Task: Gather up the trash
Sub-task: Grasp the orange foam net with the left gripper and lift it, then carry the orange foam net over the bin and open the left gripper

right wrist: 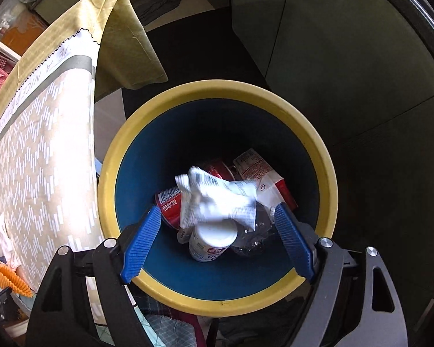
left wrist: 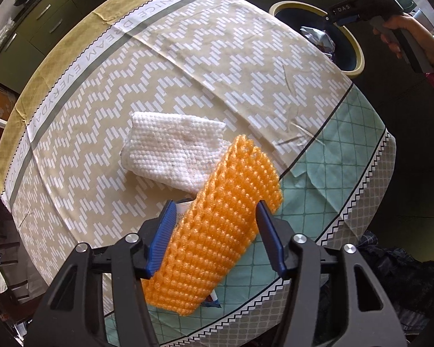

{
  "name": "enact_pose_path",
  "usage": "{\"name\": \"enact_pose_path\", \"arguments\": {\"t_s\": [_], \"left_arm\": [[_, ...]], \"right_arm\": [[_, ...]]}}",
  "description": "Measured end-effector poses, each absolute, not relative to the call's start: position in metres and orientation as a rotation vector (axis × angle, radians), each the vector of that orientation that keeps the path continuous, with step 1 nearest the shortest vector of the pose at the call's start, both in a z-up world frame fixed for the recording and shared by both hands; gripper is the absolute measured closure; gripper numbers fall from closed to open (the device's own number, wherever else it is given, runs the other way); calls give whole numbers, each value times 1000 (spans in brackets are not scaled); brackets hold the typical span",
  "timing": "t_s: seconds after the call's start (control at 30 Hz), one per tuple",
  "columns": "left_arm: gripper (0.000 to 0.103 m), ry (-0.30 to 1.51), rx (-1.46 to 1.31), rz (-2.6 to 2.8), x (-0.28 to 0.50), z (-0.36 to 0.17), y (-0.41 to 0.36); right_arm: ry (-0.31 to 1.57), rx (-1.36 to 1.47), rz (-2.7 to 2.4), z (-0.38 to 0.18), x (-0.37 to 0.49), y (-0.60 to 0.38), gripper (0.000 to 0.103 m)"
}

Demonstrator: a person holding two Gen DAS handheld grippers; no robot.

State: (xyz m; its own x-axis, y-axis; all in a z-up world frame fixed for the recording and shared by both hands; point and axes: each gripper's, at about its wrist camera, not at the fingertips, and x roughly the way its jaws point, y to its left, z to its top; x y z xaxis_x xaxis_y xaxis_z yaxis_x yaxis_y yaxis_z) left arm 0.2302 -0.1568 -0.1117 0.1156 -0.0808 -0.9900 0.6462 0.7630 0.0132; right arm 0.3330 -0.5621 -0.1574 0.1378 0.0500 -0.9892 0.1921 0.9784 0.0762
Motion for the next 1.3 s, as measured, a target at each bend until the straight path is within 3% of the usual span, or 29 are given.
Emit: {"name": "enact_pose_path", "arguments": {"t_s": [0.2, 0.27, 0.33, 0.63, 0.9, 1.3], "left_arm": [[75, 1350, 494, -582, 228, -104, -155], [86, 1342, 483, -591, 227, -98, -152], [88, 1329, 469, -593, 227, -93, -151], [90, 1243, 443, -639, 234, -46, -183], [90, 1108, 497, -736, 265, -6, -302], [88, 1097, 605, -710, 330, -85, -475]], "right_arm": [[1360, 248, -38, -129, 297, -568, 23], [1334, 258, -19, -121, 279, -571, 23], [1315, 259, -7, -115, 260, -573, 23], [1276, 262, 38, -105, 213, -561, 23], [1231, 274, 46, -92, 197, -573, 23], [1237, 313, 8, -98, 156, -613, 23]]}}
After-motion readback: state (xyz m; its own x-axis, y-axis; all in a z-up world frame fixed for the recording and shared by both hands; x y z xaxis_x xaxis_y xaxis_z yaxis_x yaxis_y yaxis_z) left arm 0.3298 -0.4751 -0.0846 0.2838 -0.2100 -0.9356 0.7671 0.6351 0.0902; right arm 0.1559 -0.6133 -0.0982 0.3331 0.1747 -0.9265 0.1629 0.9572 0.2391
